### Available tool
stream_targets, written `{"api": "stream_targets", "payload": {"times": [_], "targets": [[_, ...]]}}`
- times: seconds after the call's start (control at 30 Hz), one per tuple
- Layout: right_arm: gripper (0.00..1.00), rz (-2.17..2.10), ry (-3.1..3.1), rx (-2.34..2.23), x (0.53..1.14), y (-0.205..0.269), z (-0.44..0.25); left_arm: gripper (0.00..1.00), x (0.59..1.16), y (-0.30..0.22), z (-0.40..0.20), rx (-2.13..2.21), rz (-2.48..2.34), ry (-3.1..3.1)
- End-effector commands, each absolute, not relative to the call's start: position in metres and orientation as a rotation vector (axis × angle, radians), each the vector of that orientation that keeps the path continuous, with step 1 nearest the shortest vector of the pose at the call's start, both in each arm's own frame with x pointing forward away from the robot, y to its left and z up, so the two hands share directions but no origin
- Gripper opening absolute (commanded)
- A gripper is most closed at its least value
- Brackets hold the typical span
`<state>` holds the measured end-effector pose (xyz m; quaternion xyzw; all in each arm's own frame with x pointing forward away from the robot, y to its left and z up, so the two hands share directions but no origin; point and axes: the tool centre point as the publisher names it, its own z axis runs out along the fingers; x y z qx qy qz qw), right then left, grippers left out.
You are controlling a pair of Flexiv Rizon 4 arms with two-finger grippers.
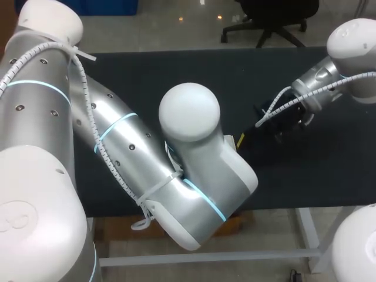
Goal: Assemble the packaging by folding the flat box into shape, placing the metal phone stand inside, and closing the box properly
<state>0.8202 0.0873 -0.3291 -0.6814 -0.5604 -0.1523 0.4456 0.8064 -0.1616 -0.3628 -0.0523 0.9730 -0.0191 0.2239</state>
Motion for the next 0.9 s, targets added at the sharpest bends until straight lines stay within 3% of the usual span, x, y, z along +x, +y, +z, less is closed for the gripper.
{"api": "stream_targets", "payload": {"times": [0.03,0.9], "targets": [[0.00,-0.388,-1.408,-1.696,0.814,0.093,-0.325,0.42,0.804,-0.163,-0.365,-0.146,-0.047,2.682],[0.00,-0.351,-1.408,-1.666,0.797,0.103,-0.350,0.42,0.804,-0.163,-0.364,-0.140,-0.046,2.682]]}}
